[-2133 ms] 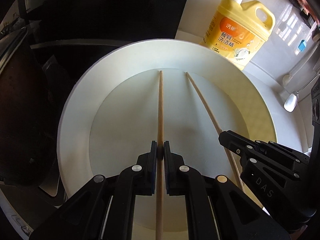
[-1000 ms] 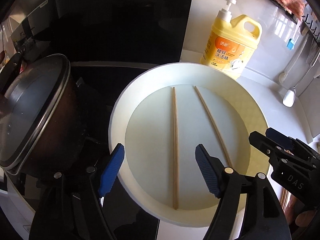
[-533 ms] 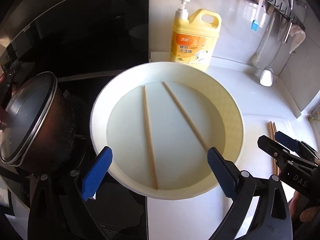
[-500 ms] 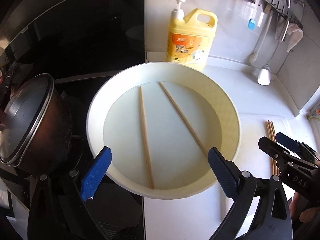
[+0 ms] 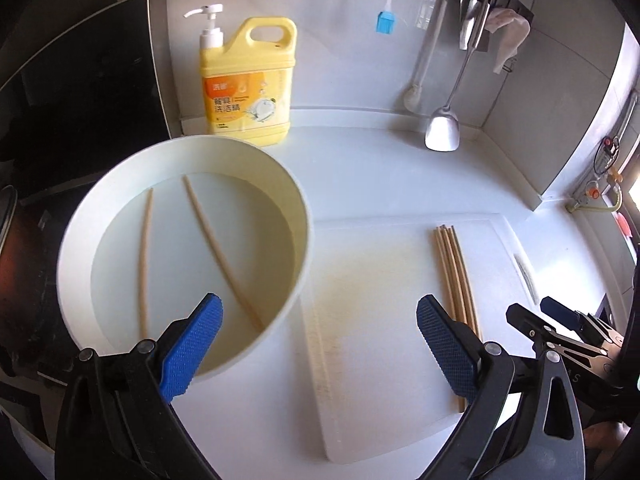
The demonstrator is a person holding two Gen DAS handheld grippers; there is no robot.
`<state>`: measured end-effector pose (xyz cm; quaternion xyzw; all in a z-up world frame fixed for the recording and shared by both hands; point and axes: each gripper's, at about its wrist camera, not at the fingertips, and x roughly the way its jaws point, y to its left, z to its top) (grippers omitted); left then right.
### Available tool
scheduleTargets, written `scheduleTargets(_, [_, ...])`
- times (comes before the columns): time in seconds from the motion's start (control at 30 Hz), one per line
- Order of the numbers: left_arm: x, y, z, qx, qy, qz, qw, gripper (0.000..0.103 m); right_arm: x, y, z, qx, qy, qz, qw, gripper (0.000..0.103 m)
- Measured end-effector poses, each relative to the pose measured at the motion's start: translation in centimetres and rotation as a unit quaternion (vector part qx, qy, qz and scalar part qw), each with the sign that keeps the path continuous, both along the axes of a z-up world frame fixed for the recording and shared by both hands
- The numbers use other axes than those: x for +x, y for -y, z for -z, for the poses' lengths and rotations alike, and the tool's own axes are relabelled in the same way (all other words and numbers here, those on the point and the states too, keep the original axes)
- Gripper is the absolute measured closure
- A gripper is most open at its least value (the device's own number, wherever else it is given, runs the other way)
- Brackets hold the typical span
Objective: Organize utensils
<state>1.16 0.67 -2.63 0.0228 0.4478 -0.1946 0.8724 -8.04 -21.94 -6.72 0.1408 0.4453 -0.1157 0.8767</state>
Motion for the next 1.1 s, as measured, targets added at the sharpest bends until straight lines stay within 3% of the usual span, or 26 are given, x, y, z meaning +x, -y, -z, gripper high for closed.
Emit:
scheduleTargets(0.27, [-3.6, 4.5, 2.5, 0.009, -0.018, -0.063, 0.9978, 0.007, -0.9, 4.3, 3.8, 0.01, -0.01, -0.062, 0.998, 0.032])
scheduleTargets(0.53, [-5.7, 5.5, 4.4, 0.031, -0.031, -0.122, 0.9916, 0.007, 0.1, 4.7, 6.3, 0.007, -0.015, -0.116, 0.993, 0.032])
scheduleTargets(1.1, [-5.7, 6.0, 6.0, 0.038, -0.036, -0.093, 0.9943, 0.007, 0.1, 3.1, 7.2, -0.022, -0.014, -0.107, 0.994, 0.032])
